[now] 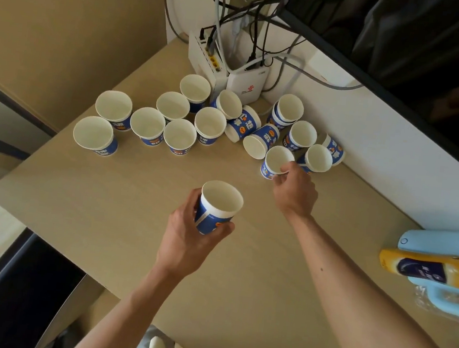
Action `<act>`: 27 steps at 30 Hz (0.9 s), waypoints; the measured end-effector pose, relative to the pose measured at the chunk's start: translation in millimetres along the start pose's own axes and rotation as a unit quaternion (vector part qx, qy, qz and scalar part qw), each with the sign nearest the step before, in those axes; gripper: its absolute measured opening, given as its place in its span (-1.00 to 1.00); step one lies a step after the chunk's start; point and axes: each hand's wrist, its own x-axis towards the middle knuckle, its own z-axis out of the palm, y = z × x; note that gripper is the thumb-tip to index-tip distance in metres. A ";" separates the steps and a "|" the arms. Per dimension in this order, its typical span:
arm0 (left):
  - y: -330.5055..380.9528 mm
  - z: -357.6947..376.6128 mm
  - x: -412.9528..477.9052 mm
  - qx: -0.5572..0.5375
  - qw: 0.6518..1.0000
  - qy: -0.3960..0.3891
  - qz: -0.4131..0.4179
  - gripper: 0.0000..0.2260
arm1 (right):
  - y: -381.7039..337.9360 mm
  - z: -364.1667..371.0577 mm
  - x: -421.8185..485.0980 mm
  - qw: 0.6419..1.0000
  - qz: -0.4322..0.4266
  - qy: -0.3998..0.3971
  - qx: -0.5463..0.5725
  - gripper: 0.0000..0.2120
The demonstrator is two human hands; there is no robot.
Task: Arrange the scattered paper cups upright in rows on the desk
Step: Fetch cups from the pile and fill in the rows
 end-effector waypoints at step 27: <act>76.1 114.6 -89.8 0.014 0.972 -0.215 0.091 -0.60 | 134.1 -117.0 -247.9 0.703 0.226 0.238 0.631 -0.14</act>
